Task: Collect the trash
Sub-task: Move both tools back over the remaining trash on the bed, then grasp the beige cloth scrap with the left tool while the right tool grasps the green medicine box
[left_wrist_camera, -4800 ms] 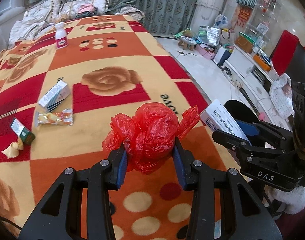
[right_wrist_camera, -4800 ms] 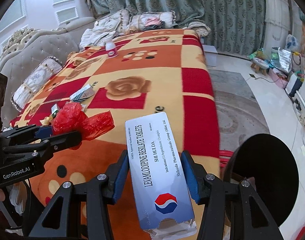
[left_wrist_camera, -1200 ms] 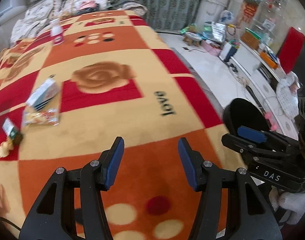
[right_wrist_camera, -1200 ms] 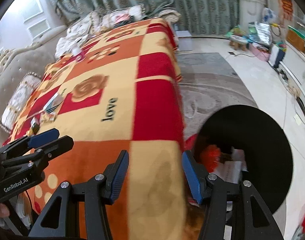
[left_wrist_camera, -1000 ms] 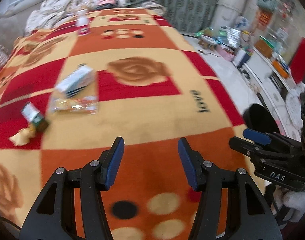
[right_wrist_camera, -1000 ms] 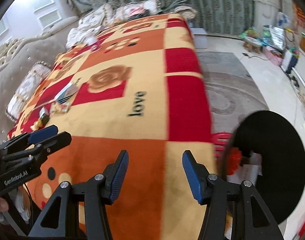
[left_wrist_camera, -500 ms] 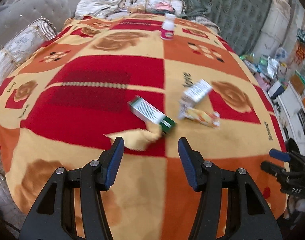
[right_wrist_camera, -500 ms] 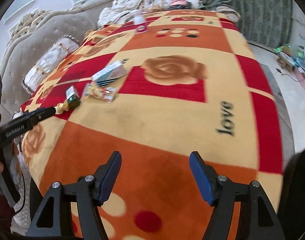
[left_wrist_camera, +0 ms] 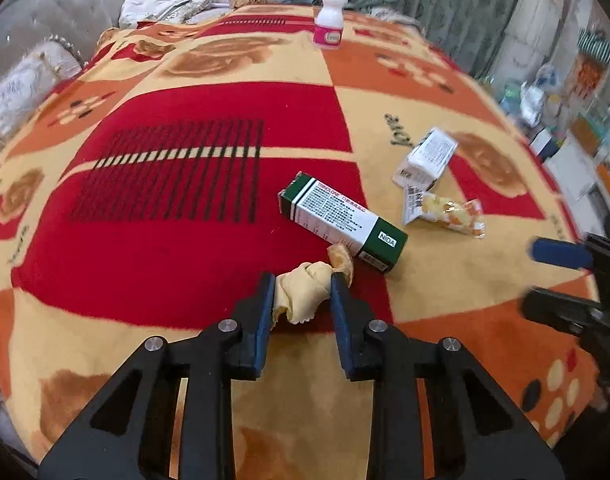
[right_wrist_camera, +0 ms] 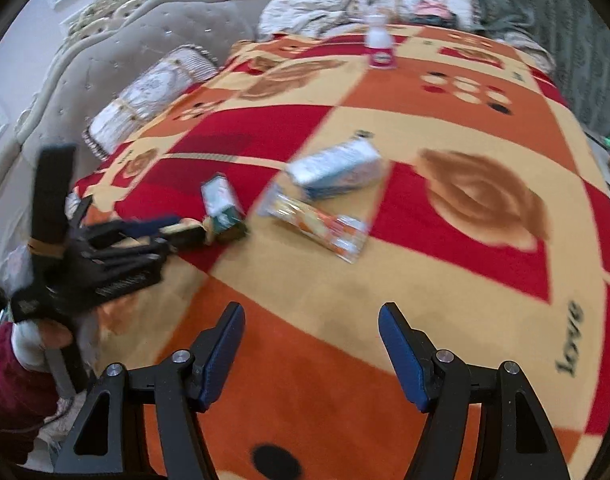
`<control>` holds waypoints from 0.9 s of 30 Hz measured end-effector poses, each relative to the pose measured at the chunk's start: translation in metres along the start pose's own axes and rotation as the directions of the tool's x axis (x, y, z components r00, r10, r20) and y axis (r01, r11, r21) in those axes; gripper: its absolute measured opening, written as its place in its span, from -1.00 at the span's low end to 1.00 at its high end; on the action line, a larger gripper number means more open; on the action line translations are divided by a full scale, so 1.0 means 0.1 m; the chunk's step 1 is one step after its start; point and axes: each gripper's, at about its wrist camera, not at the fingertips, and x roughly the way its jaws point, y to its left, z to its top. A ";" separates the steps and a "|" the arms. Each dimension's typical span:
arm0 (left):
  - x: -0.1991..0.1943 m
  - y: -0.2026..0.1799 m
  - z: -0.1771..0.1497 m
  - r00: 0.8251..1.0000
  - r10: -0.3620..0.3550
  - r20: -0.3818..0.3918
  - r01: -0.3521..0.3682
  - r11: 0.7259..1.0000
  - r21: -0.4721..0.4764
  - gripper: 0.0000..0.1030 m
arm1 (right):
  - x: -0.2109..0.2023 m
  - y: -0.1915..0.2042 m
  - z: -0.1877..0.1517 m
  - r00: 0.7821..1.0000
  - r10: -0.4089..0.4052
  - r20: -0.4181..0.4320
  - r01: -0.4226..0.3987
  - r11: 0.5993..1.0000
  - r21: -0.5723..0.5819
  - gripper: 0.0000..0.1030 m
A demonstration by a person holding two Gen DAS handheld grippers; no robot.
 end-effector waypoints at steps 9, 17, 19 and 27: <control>-0.42 0.47 -0.20 0.999 0.003 0.040 0.004 0.985 -0.172 -0.55 | 0.47 0.63 0.48 1.000 0.013 -0.007 -0.014 0.985 -0.174 -0.04; -0.49 0.50 -0.28 0.998 -0.008 0.064 0.021 0.976 -0.216 -0.55 | 1.07 0.88 0.73 0.995 -0.066 -0.080 0.042 0.963 -0.267 -0.47; -0.49 0.45 -0.28 0.998 -0.014 0.067 0.028 0.977 -0.210 -0.55 | 1.04 0.85 0.70 0.996 -0.054 -0.071 0.034 0.965 -0.260 -0.49; -0.47 -0.01 -0.27 0.995 -0.063 0.077 0.075 0.986 -0.151 -0.55 | 0.44 0.58 0.29 0.999 -0.040 -0.018 0.036 0.981 -0.191 -0.51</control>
